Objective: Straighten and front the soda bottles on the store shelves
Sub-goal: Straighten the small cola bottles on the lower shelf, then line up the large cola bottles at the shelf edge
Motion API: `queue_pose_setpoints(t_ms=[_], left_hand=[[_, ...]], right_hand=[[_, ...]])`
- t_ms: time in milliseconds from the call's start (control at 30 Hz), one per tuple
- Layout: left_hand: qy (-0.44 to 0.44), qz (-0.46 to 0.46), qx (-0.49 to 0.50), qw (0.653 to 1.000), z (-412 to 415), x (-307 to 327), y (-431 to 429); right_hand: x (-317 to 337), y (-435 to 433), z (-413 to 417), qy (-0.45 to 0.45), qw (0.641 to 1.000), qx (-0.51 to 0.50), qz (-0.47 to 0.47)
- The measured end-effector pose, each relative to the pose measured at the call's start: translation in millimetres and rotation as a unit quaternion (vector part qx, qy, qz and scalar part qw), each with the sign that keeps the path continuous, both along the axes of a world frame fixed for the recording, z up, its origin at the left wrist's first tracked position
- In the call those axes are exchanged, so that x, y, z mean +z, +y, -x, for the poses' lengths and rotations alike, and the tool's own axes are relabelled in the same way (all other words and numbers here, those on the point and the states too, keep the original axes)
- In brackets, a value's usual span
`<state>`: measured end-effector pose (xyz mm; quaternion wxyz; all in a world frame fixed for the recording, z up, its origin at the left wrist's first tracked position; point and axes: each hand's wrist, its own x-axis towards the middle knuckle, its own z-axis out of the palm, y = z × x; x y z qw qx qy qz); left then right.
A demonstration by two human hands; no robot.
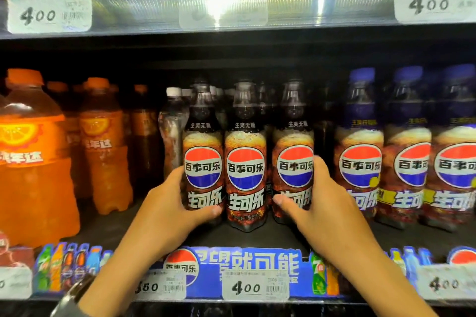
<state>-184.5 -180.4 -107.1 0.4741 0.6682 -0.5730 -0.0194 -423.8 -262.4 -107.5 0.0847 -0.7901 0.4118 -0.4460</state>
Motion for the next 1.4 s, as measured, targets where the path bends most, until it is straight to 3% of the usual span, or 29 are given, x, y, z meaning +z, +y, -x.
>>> queue_pose_setpoints(t_ms=[200,467,633,767,900,1033,1233,1333,1400], left_hand=[[-0.006,-0.002,0.015,1.0,0.7,0.9,4.7],[-0.013,-0.011,0.019,1.0,2.6,6.1,6.6],[-0.067,-0.005,0.039,0.997,10.7,12.3,19.4],[-0.181,0.115,0.152,0.965,18.2,8.0,48.5],[-0.111,0.193,0.028,0.974,21.2,-25.8,84.3],[0.026,0.133,-0.03,0.99,17.7,-87.6,116.9],[0.098,0.015,0.089,0.991,-9.8,-179.0,139.4],[0.117,-0.02,0.135,0.984,-23.5,-198.3,134.5],[0.084,-0.034,0.145,0.985,-29.8,-198.8,124.6]], right_hand=[[3.4,3.7,3.6,-0.034,0.999,0.013,0.005],[3.4,7.1,-2.0,-0.016,1.0,0.007,0.012],[6.1,12.1,3.0,0.009,1.0,-0.008,0.007],[7.2,30.4,12.7,0.036,0.984,-0.101,0.143],[-19.0,65.1,19.0,0.016,0.965,0.023,0.261],[-98.7,96.5,10.1,0.09,0.976,0.144,0.135],[-183.7,91.6,-16.8,0.093,0.983,0.14,-0.078],[-182.2,82.5,-36.1,0.082,0.982,0.149,-0.086],[-170.6,74.6,-50.9,0.101,0.981,0.146,-0.08]])
